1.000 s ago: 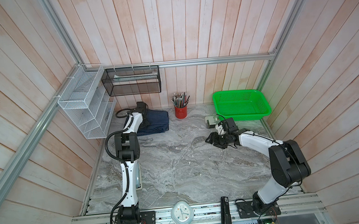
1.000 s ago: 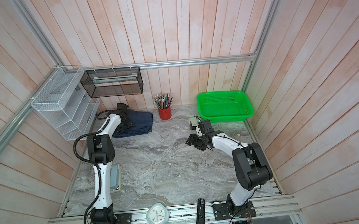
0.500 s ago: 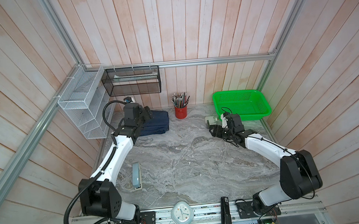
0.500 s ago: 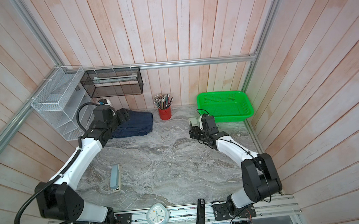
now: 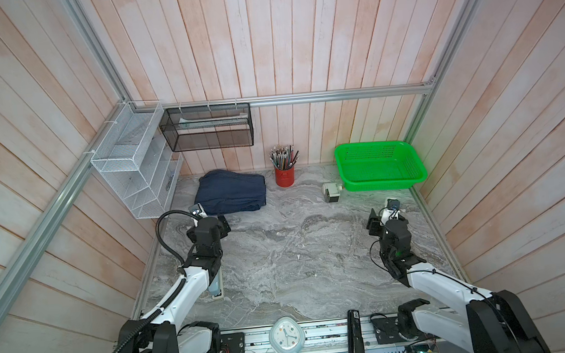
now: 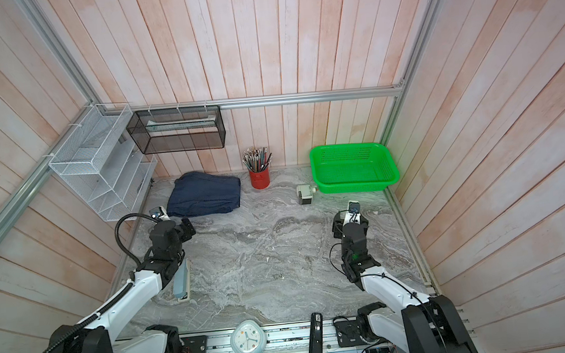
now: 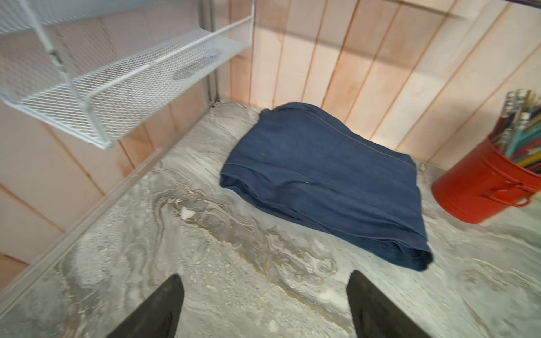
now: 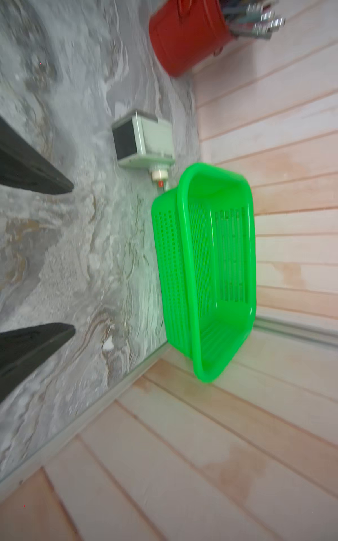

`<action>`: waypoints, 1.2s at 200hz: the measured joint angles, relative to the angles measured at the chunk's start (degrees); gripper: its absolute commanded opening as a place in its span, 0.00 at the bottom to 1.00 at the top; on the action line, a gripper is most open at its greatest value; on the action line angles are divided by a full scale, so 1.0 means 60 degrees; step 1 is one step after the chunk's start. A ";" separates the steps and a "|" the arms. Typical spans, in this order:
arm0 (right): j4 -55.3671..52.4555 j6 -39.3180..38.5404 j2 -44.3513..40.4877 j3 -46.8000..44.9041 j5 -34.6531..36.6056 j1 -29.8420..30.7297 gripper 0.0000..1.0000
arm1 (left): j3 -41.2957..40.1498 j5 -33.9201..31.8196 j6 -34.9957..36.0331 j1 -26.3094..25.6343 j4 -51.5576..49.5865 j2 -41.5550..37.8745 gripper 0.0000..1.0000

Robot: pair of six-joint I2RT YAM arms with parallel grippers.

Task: Fold and stack the trousers
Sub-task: Reset both arms

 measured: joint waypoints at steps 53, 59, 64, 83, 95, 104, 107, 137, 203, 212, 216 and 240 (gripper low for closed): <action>0.2437 -0.0102 0.1275 -0.1067 0.0382 -0.1042 0.72 | -0.1789 -0.1118 0.0262 0.0364 0.2138 0.0025 0.89; 0.2594 -0.0106 0.1413 -0.1082 0.0372 -0.1086 0.72 | -0.1840 -0.1144 0.0295 0.0397 0.2273 0.0066 0.89; 0.2699 -0.0102 0.1479 -0.1082 0.0342 -0.1118 0.72 | -0.1861 -0.1162 0.0321 0.0404 0.2371 0.0080 0.89; 0.3133 -0.0098 0.1570 -0.1082 0.0222 -0.1322 0.72 | -0.1974 -0.1180 0.0433 0.0423 0.2881 0.0080 0.89; 0.3399 -0.0098 0.1592 -0.1082 0.0124 -0.1443 0.72 | -0.2098 -0.1155 0.0506 0.0455 0.3191 0.0051 0.89; 0.3577 -0.0102 0.1614 -0.1082 0.0036 -0.1494 0.72 | -0.2211 -0.1137 0.0583 0.0499 0.3388 0.0004 0.89; 0.3614 -0.0098 0.1621 -0.1082 0.0022 -0.1501 0.72 | -0.2248 -0.1115 0.0612 0.0514 0.3450 -0.0007 0.89; 0.4080 -0.0109 0.1796 -0.1086 -0.0237 -0.1515 0.72 | -0.2517 -0.0936 0.0896 0.0645 0.3971 -0.0095 0.89; 0.5377 -0.0175 0.3009 -0.1086 -0.0423 -0.1552 0.72 | -0.2900 -0.0452 0.1188 0.0794 0.4819 -0.0146 0.90; 0.5555 -0.0178 0.3213 -0.1089 -0.0452 -0.1552 0.72 | -0.2914 -0.0419 0.1213 0.0812 0.4896 -0.0138 0.91; 0.5606 -0.0178 0.3279 -0.1089 -0.0470 -0.1559 0.72 | -0.2929 -0.0404 0.1217 0.0816 0.4936 -0.0135 0.91; 0.5665 -0.0193 0.3373 -0.1086 -0.0641 -0.1559 0.72 | -0.3031 -0.0372 0.1217 0.0849 0.5136 -0.0095 0.91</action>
